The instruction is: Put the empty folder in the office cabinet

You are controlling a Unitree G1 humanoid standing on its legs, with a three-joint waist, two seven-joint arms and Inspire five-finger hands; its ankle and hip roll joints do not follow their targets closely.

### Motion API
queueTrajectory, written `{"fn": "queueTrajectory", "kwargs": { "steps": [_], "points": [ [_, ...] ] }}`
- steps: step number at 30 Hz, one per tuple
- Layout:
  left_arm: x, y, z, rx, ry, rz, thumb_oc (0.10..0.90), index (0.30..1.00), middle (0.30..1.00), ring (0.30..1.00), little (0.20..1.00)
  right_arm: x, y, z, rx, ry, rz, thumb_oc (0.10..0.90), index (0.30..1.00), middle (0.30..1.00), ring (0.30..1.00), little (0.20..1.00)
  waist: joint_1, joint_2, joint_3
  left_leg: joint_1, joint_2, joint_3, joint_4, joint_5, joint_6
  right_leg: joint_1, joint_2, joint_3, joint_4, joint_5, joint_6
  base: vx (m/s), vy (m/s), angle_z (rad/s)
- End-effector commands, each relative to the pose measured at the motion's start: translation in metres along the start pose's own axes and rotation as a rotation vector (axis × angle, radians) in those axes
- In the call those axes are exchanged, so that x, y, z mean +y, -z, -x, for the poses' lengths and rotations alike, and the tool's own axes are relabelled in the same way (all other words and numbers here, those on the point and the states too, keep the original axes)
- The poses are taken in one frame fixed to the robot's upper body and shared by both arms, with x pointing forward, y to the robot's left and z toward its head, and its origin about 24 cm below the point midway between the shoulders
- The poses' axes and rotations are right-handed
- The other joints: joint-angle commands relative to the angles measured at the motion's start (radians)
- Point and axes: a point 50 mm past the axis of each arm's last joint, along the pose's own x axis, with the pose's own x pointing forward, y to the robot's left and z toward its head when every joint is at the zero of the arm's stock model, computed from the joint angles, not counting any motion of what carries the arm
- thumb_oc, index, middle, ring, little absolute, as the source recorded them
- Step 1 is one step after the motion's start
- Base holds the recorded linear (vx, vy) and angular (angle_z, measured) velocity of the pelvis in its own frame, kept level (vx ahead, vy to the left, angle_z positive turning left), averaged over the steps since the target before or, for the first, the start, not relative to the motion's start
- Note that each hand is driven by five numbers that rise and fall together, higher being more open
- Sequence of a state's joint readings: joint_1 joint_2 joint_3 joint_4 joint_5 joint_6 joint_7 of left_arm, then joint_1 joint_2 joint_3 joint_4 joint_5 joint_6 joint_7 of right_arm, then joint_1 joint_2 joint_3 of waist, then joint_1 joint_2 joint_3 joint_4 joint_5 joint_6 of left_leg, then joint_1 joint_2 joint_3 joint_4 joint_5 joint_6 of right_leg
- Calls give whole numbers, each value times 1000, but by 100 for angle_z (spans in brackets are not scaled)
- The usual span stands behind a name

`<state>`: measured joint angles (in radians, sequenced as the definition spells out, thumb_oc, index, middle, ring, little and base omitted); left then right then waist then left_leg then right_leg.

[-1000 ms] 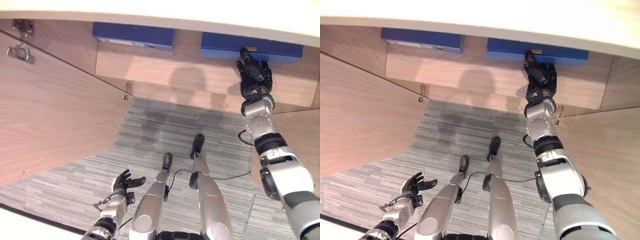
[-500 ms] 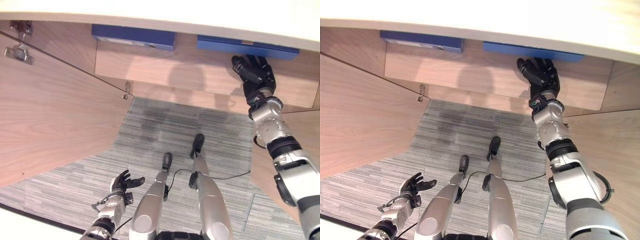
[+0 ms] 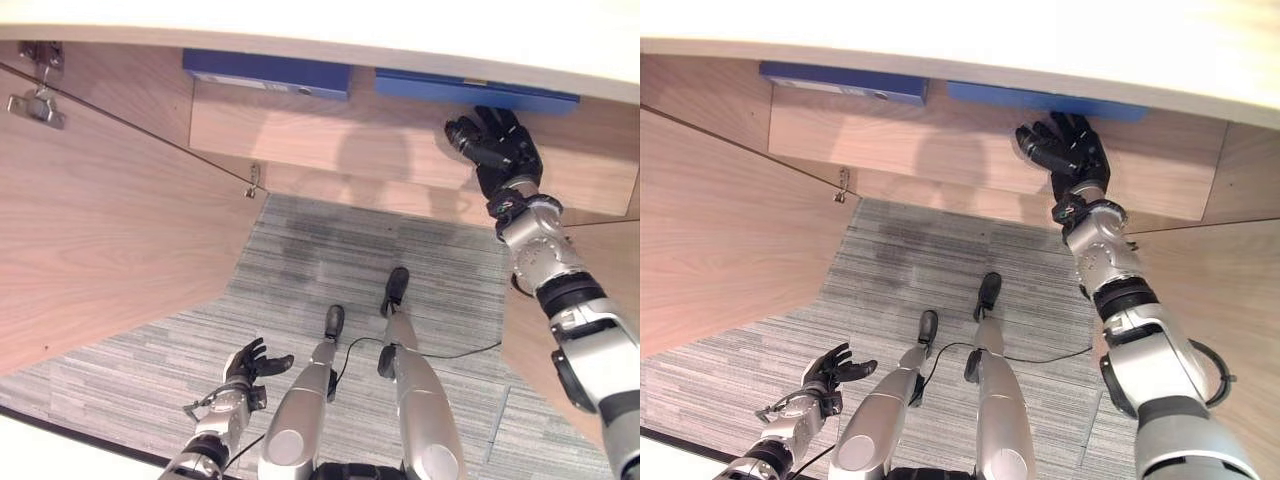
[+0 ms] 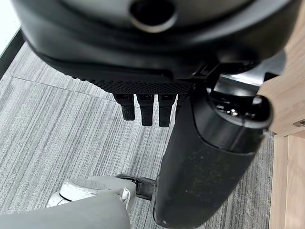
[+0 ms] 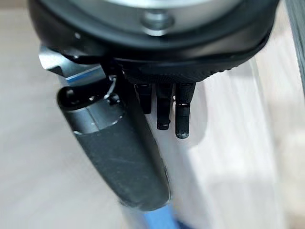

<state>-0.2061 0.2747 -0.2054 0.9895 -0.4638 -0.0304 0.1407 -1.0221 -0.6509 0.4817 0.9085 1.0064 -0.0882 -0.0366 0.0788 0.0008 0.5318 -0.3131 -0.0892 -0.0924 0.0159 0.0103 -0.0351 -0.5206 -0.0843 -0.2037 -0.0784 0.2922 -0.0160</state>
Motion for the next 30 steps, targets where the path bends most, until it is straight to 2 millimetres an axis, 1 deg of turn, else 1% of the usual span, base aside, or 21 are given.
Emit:
{"fn": "queueTrajectory", "kwargs": {
  "steps": [1, 2, 3, 5, 6, 7, 8, 9, 12, 14, 15, 18, 19, 20, 21, 22, 23, 24, 25, 27, 30],
  "points": [
    [49, 16, 6, 44, -124, -121, 800, 900, 900, 900, 900, -10, -5, -8, 140, 30, 462, 800, 900, 900, 900, 900, 23, 39, -12, -26, 53, -9, -68, 17, 3, 12, -11, 27, 93, -176, 103, -32, 4, -2],
    [49, 13, 6, 32, -129, -128, 800, 900, 900, 900, 900, -13, -10, -9, 157, 32, 608, 800, 900, 900, 900, 900, 22, 36, -12, -31, 53, -10, -67, 19, 3, 8, -11, 26, 92, -173, 103, 0, 0, 0],
    [50, 12, 6, 24, -133, -134, 800, 900, 900, 900, 900, -17, -15, -10, 172, 41, 715, 800, 900, 900, 900, 900, 22, 34, -12, -34, 53, -11, -68, 22, 3, 6, -11, 25, 91, -171, 104, 0, 0, 0],
    [50, 9, 6, 7, -133, -157, 800, 900, 900, 900, 900, -35, -23, -8, 235, 85, 955, 800, 900, 900, 900, 900, 22, 33, -12, -40, 53, -14, -69, 26, 2, 4, -13, 21, 89, -168, 105, -6, -4, 3],
    [50, 9, 6, 7, -133, -157, 800, 900, 900, 900, 900, -35, -23, -8, 235, 85, 955, 800, 900, 900, 900, 900, 22, 33, -12, -40, 53, -14, -69, 26, 2, 4, -13, 21, 89, -168, 105, -14, -12, 7],
    [50, 5, 6, -9, -131, -172, 800, 900, 900, 900, 900, -54, -29, -5, 301, 136, 1141, 800, 900, 900, 900, 900, 25, 34, -12, -42, 51, -17, -74, 31, 2, 5, -15, 18, 85, -165, 107, -11, -12, 10],
    [49, 3, 6, -17, -127, -180, 800, 900, 900, 900, 900, -63, -31, -2, 334, 169, 1210, 800, 900, 900, 900, 900, 28, 36, -12, -43, 51, -19, -76, 34, 2, 6, -16, 17, 84, -163, 108, -16, -19, 10],
    [50, 1, 5, -24, -127, -186, 800, 900, 900, 900, 900, -75, -33, 2, 370, 204, 1243, 800, 900, 900, 900, 900, 31, 39, -12, -43, 49, -22, -79, 37, 2, 7, -16, 16, 83, -162, 109, -10, -16, 12],
    [49, -3, 4, -33, -111, -197, 800, 900, 900, 900, 900, -97, -35, 11, 458, 255, 1305, 800, 900, 900, 900, 900, 39, 43, -12, -44, 46, -28, -88, 44, 3, 8, -18, 14, 81, -160, 112, -11, -14, 13],
    [48, -5, 5, -39, -97, -205, 800, 900, 900, 900, 900, -104, -31, 15, 519, 240, 1377, 800, 900, 900, 900, 900, 40, 44, -12, -46, 44, -30, -91, 47, 4, 7, -17, 14, 80, -160, 112, -40, 1, 18],
    [47, -7, 4, -46, -92, -206, 800, 900, 900, 900, 900, -104, -32, 15, 526, 234, 1386, 800, 900, 900, 900, 900, 34, 38, -12, -72, 31, -30, -83, 66, 7, -13, -29, 9, 79, -140, 109, -71, 14, 12],
    [45, -8, 4, -43, -72, -212, 800, 900, 900, 900, 900, -96, -10, 16, 563, 124, 1403, 800, 900, 900, 900, 900, 34, 38, -12, -74, 31, -31, -86, 69, 7, -14, -28, 11, 78, -140, 108, -23, 1, 5],
    [45, -8, 4, -44, -69, -209, 800, 900, 900, 900, 900, -91, -2, 15, 572, 76, 1418, 800, 900, 900, 900, 900, 34, 37, -12, -74, 31, -32, -86, 69, 7, -14, -28, 12, 78, -140, 109, -1, -6, -4],
    [44, -9, 3, -46, -65, -208, 800, 900, 900, 900, 900, -81, 12, 15, 593, -4, 1456, 800, 900, 900, 900, 900, 34, 35, -12, -74, 32, -31, -88, 69, 7, -14, -27, 12, 78, -140, 109, -1, -3, -25],
    [44, -9, 3, -46, -65, -208, 800, 900, 900, 900, 900, -81, 13, 15, 593, -4, 1456, 800, 900, 900, 900, 900, 34, 35, -12, -74, 32, -31, -88, 69, 7, -14, -27, 12, 78, -140, 109, -2, -4, -40],
    [40, -10, 3, -52, -54, -205, 800, 900, 900, 900, 900, -66, 37, 18, 620, -145, 1535, 800, 900, 900, 900, 900, 30, 31, -12, -73, 33, -29, -90, 68, 6, -12, -25, 13, 75, -142, 109, -2, -4, -4],
    [38, -11, 3, -56, -48, -206, 800, 900, 900, 900, 900, -58, 49, 20, 631, -228, 1584, 800, 900, 900, 900, 900, 28, 28, -12, -73, 34, -28, -90, 67, 6, -12, -24, 14, 74, -143, 109, -2, -5, 22],
    [35, -13, 2, -64, -41, -199, 800, 900, 900, 900, 900, -39, 70, 26, 628, -383, 1649, 800, 900, 900, 900, 900, 23, 23, -12, -70, 36, -26, -89, 64, 6, -8, -22, 14, 74, -146, 108, 0, -2, 34],
    [35, -13, 2, -64, -41, -199, 800, 900, 900, 900, 900, -39, 70, 26, 628, -383, 1649, 800, 900, 900, 900, 900, 23, 24, -12, -70, 36, -26, -89, 64, 6, -7, -22, 14, 74, -147, 108, 1, 1, -5],
    [29, -14, 2, -72, -28, -196, 800, 900, 900, 900, 900, -26, 93, 38, 634, -524, 1684, 800, 900, 900, 900, 900, 17, 17, -12, -67, 38, -23, -85, 57, 6, -1, -22, 15, 73, -150, 108, -4, 6, -16],
    [27, -15, 2, -77, -16, -193, 800, 900, 900, 900, 900, -18, 113, 51, 660, -654, 1710, 800, 900, 900, 900, 900, 14, 9, -12, -63, 38, -19, -60, 37, 10, 13, -24, 17, 73, -152, 108, -16, 11, -9]
  ]
}}
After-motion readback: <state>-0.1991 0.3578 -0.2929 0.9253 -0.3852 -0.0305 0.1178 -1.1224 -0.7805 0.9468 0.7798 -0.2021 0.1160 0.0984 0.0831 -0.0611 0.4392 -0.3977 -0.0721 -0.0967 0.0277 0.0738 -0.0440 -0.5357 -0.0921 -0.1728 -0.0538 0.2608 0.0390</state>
